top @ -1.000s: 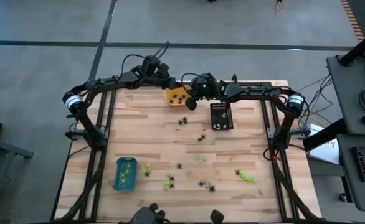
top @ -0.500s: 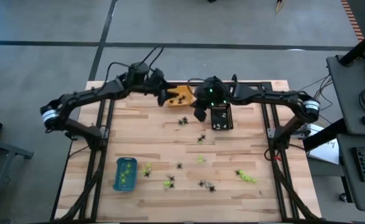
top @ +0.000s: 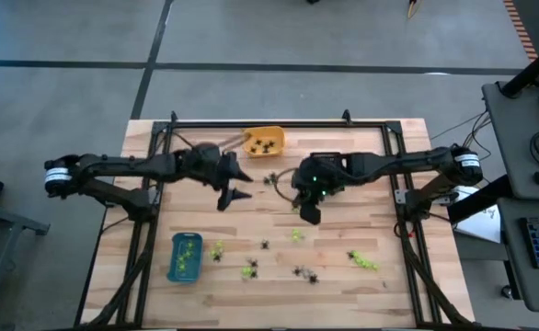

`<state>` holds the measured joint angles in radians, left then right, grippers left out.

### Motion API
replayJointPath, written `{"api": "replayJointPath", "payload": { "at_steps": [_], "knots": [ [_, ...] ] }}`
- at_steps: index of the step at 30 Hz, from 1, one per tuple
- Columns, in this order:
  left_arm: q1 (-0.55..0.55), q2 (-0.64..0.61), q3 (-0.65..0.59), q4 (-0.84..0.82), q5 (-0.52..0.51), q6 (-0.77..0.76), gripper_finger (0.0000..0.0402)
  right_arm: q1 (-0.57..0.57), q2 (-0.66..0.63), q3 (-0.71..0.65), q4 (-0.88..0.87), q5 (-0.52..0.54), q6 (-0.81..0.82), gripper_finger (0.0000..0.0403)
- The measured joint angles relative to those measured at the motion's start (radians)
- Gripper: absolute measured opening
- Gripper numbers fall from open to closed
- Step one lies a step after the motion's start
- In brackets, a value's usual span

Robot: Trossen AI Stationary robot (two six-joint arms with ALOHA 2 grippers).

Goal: Sort Halloween decoration
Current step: Put the green spider toy into the blue bin

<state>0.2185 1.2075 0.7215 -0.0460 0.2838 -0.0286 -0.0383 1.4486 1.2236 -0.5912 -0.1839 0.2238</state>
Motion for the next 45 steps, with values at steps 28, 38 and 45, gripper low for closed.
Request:
{"api": "replayJointPath", "payload": {
  "at_steps": [28,38,45],
  "knots": [
    [-0.274,0.172,-0.071,0.189,-0.379,0.113,0.0249,0.241,0.01,-0.167,0.072,0.157,-0.05,0.0009],
    [-0.317,0.185,-0.061,0.239,-0.379,-0.028,0.0249,0.255,0.01,-0.251,0.223,0.212,-0.003,0.0021],
    [-0.334,0.185,-0.062,0.247,-0.38,-0.067,0.0249,0.293,0.01,-0.233,0.24,0.293,0.074,0.0078]
  ]
}}
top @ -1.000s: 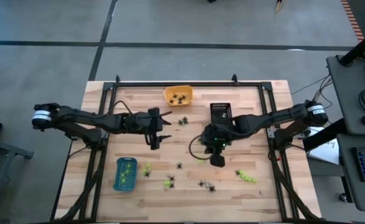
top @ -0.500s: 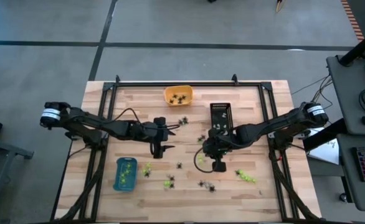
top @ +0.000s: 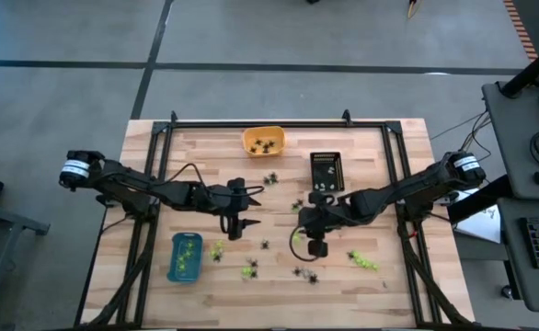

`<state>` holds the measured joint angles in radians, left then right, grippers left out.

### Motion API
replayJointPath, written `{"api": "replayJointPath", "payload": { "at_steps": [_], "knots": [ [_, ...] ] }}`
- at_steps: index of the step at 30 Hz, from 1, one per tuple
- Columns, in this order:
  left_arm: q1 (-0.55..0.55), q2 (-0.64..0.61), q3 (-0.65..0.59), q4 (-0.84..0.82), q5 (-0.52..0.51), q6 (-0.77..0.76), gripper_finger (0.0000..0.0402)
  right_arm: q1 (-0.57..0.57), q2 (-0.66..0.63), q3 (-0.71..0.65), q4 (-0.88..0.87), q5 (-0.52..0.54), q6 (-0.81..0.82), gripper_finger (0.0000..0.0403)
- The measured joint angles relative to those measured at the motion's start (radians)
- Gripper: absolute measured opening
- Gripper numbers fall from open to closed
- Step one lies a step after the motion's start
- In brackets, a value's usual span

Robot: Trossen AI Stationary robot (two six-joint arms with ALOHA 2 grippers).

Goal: Sort Halloween decoration
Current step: Put the green spider toy into the blue bin

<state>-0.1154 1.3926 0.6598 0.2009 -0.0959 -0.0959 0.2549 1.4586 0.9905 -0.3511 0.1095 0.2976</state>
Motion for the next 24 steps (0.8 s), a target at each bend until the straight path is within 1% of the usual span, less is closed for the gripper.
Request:
{"api": "replayJointPath", "payload": {
  "at_steps": [5,7,10,13,17,24],
  "knots": [
    [0.0,0.0,0.0,0.014,-0.001,0.0,0.0249,0.023,0.01,0.002,0.003,0.052,0.089,0.0112],
    [0.0,0.0,0.0,0.017,-0.001,0.0,0.0249,0.029,0.025,0.002,0.006,0.052,0.124,0.012],
    [0.0,0.002,0.0,0.024,-0.001,0.0,0.0249,0.04,0.074,0.011,0.028,0.05,0.175,0.0128],
    [0.001,0.012,-0.001,0.049,-0.002,0.0,0.0249,0.052,0.134,0.035,0.0,0.048,0.207,0.0131],
    [0.001,0.029,-0.001,0.061,-0.002,-0.024,0.0249,0.068,0.208,0.104,-0.067,0.049,0.243,0.0132],
    [-0.001,0.072,-0.001,0.066,-0.002,-0.06,0.0249,0.098,0.342,0.29,-0.296,0.04,0.316,0.0132]
  ]
}}
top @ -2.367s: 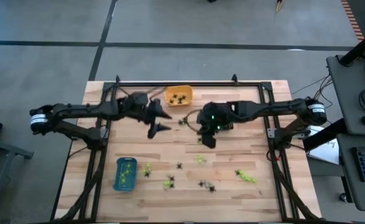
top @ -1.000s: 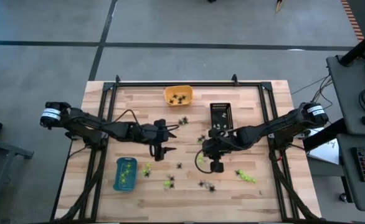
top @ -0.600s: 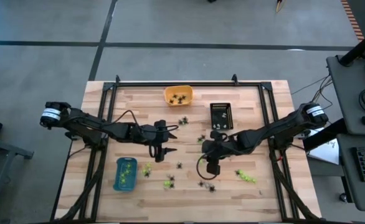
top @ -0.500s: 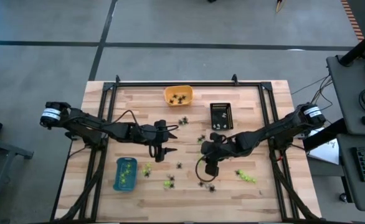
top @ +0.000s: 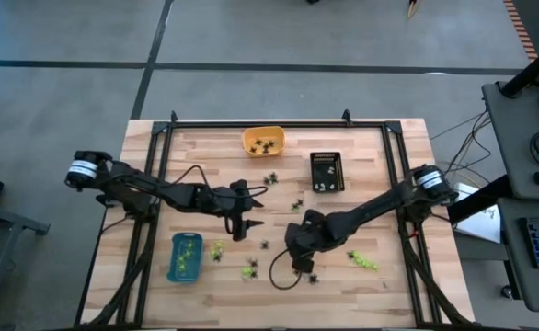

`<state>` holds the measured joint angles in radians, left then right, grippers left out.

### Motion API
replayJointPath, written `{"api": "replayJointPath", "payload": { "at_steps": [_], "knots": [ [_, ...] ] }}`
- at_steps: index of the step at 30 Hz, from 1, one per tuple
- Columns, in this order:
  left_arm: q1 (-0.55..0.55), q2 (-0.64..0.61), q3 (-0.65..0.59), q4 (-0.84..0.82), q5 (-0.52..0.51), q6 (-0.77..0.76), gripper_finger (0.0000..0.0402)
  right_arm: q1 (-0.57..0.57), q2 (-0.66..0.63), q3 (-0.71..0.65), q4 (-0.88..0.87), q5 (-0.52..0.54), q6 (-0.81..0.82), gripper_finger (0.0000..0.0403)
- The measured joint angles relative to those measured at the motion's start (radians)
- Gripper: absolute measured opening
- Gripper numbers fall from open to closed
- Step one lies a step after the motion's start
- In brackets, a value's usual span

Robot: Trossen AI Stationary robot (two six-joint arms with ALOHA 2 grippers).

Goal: Sort Halloween decoration
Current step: Put the green spider toy into the blue bin

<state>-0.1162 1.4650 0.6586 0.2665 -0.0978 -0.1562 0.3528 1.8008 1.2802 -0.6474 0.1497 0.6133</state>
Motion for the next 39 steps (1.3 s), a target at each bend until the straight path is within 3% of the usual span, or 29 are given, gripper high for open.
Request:
{"api": "replayJointPath", "payload": {
  "at_steps": [5,12,22,39],
  "knots": [
    [-0.001,0.011,0.0,0.004,-0.035,-0.011,0.0249,0.027,0.071,0.104,-0.107,-0.001,0.004,0.0132],
    [-0.003,0.011,0.0,0.003,-0.042,-0.011,0.0249,0.035,0.099,0.149,-0.149,0.011,0.005,0.0132],
    [-0.003,0.011,0.0,0.005,-0.054,-0.011,0.0249,0.033,0.1,0.123,-0.149,0.166,-0.104,0.0132],
    [-0.003,0.021,0.0,0.007,-0.053,-0.014,0.0249,0.013,0.1,0.023,-0.017,0.218,-0.161,0.0126]
  ]
}}
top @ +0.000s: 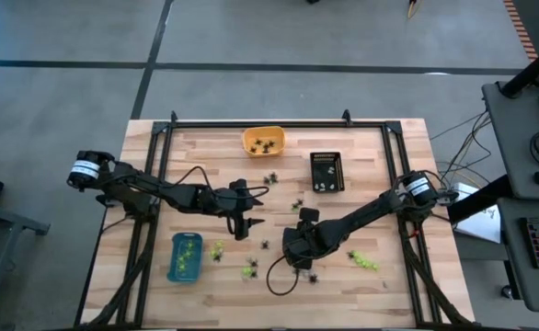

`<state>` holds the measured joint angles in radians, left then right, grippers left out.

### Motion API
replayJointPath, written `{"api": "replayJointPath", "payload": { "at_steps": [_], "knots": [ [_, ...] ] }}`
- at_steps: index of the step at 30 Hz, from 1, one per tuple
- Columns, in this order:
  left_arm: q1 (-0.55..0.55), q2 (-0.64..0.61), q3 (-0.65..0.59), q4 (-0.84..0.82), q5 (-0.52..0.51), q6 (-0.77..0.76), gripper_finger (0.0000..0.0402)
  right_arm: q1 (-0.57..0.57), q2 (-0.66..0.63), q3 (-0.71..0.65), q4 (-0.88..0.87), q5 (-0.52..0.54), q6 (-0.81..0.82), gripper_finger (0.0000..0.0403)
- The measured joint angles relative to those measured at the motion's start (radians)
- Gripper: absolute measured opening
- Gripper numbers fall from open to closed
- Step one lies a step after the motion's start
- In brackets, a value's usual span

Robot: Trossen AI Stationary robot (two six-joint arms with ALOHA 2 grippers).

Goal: Sort Halloween decoration
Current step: Put the green spider toy into the blue bin

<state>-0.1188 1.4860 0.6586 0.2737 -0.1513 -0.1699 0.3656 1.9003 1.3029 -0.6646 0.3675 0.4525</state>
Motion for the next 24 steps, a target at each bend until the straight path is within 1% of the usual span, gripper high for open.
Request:
{"api": "replayJointPath", "payload": {
  "at_steps": [8,13,17,19,22,24],
  "knots": [
    [0.0,0.0,0.0,0.006,0.0,0.0,0.0249,0.0,0.0,-0.024,0.079,-0.001,-0.02,0.0093],
    [0.0,0.0,0.0,0.005,0.0,-0.001,0.0249,-0.009,0.0,-0.054,0.087,-0.001,-0.017,0.0077],
    [0.0,0.0,0.0,0.005,0.0,-0.001,0.0249,-0.013,-0.002,-0.086,0.148,0.002,-0.023,0.0064],
    [0.0,0.0,0.0,0.005,0.0,-0.001,0.0249,-0.012,-0.003,-0.095,0.167,0.002,-0.03,0.0052],
    [0.0,0.0,0.0,0.008,0.0,-0.006,0.0249,-0.012,-0.003,-0.096,0.173,0.002,-0.035,0.0022],
    [-0.002,0.0,0.0,0.019,0.0,-0.011,0.0249,-0.013,-0.003,-0.096,0.175,0.002,-0.039,0.0013]
  ]
}}
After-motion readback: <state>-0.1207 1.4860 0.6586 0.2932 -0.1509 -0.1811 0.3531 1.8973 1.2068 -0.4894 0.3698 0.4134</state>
